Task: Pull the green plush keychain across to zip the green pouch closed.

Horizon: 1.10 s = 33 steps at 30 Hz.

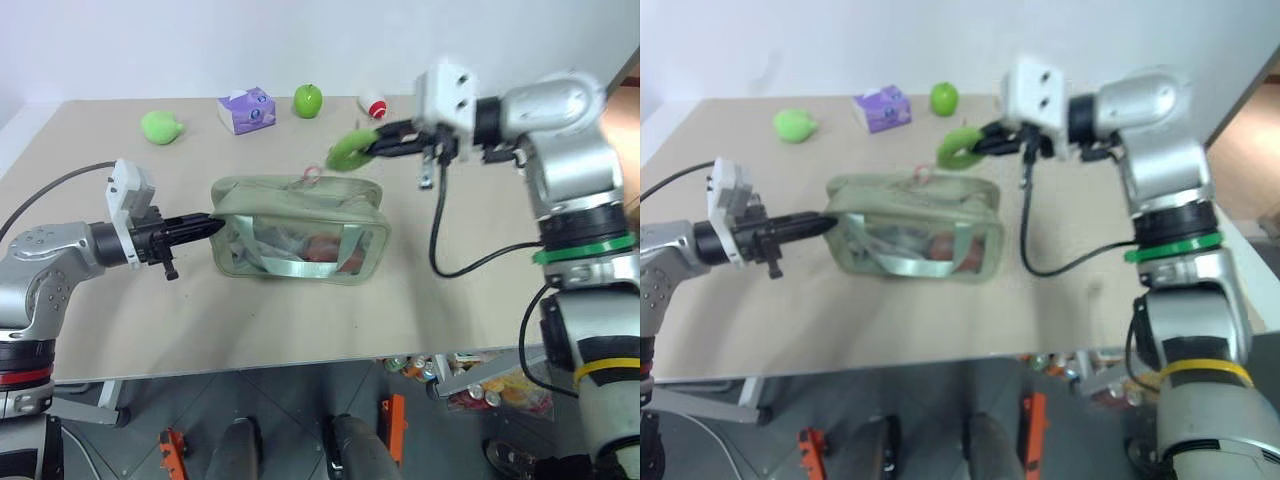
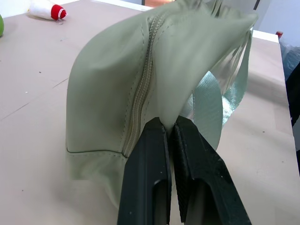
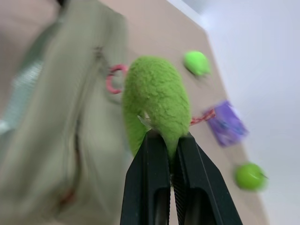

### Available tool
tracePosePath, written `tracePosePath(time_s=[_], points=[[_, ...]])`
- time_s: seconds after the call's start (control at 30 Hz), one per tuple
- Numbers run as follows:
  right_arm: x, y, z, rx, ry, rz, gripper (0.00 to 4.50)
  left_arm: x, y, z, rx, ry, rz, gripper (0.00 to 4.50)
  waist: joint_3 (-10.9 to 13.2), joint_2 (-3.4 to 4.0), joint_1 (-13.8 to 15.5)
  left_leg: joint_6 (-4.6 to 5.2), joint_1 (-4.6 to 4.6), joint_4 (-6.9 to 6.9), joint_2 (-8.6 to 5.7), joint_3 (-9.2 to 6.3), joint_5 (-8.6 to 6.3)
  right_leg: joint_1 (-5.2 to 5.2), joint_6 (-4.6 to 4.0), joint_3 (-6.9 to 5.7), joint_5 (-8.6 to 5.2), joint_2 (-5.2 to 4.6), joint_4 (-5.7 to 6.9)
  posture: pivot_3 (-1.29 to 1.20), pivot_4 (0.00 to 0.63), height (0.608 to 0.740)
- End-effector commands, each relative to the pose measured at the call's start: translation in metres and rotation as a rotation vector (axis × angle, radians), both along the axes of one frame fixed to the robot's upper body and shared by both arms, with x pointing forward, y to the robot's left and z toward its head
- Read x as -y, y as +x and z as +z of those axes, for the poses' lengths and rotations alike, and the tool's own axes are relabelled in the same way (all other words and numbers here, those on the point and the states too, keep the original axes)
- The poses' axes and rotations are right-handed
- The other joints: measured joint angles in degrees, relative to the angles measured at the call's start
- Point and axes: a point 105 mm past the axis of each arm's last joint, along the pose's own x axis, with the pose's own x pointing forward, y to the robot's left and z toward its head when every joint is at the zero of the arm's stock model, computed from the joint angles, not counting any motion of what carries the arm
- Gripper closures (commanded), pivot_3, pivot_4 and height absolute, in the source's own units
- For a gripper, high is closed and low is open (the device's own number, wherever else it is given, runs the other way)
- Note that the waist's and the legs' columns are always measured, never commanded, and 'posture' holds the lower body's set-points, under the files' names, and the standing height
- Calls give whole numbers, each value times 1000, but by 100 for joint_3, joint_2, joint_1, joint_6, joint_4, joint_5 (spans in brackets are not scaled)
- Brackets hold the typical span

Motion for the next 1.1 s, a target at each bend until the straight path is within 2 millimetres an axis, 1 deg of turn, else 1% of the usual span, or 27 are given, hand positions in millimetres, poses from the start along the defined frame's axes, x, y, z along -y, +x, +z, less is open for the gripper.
tracePosePath(time_s=[0.03, 0.13, 0.23, 0.3, 0.47, 0.53, 0.63, 0.7, 0.8, 0.87, 0.97, 1.07, 1.1], points=[[20, -4, 32, 118, 12, -58, 4449, 3, 1, 7, 28, -4, -19, 4500, 0, 0, 0, 0, 0, 0, 0, 0, 0, 0, 0, 0, 0, 0, 0, 0, 150, 740], [33, -9, 33, 127, -24, -85, 4449, 4, 3, 7, 30, -4, -24, 4500, 0, 1, 4, 0, 0, 0, 0, 0, 0, 0, 0, 1, 0, -1, 0, 0, 150, 740], [47, -13, 27, 110, -72, -112, 4449, 5, 3, 7, 29, -6, -28, 4500, 1, 1, 28, 0, -1, 0, -1, 0, 0, 0, 1, 0, -1, -1, -1, 0, 150, 740], [57, -14, 19, 106, -128, -139, 4449, 5, 2, 7, 28, -5, -31, 4500, 0, 1, 31, 0, -1, 0, -1, 1, 0, 0, 1, 1, -2, -2, -1, 0, 150, 740], [90, -12, -9, 87, -325, -259, 4449, 5, 2, 7, 23, -4, -36, 4500, 1, 1, 49, 0, 0, 3, -2, 2, 0, 1, 1, 1, -2, -3, -1, 0, 150, 740], [99, -10, -26, 72, -386, -287, 4449, 5, 2, 6, 21, -3, -37, 4500, 1, 1, 50, 0, 2, 3, -2, 3, 0, 0, 0, 2, -2, -3, -1, 0, 150, 740], [107, -5, -47, 68, -436, -321, 4449, 5, 2, 6, 18, -3, -39, 4500, 1, 1, 49, 0, 9, 2, -1, 6, 0, 3, 0, 5, -2, -2, -1, 0, 150, 740], [106, -3, -60, 55, -447, -315, 4449, 5, 2, 6, 17, -3, -40, 4500, 1, 1, 52, -1, 10, 3, -2, 6, 0, 4, -1, 5, -1, -2, 0, 0, 150, 740], [86, -11, -83, -1, -435, -221, 4449, 5, 2, 6, 15, -3, -43, 4500, 1, 1, 54, -1, 10, 4, -2, 7, 0, 6, 0, 7, -1, -3, 0, 0, 150, 740], [75, -15, -93, -20, -430, -178, 4449, 5, 2, 7, 13, -2, -44, 4500, 1, 1, 55, -1, 11, 3, -1, 6, 0, 9, 0, 7, -1, -1, 0, 0, 150, 740], [68, -13, -108, -24, -447, -163, 4449, 5, 1, 7, 12, 0, -44, 4500, 1, 2, 59, -1, 11, 4, -1, 6, 1, 8, 1, 6, -1, 0, 0, 0, 150, 740], [61, -16, -127, -42, -480, -122, 4449, 5, 0, 6, 11, 1, -44, 4500, 0, 0, 62, -1, 11, 11, -1, 6, 0, 12, 2, 6, 0, -1, 0, 0, 150, 740], [58, -17, -137, -43, -499, -101, 4449, 4, 0, 6, 10, 1, -43, 4500, -1, -1, 62, -1, 11, 11, -1, 6, 0, 14, 2, 7, 0, -1, 0, 0, 150, 740]])
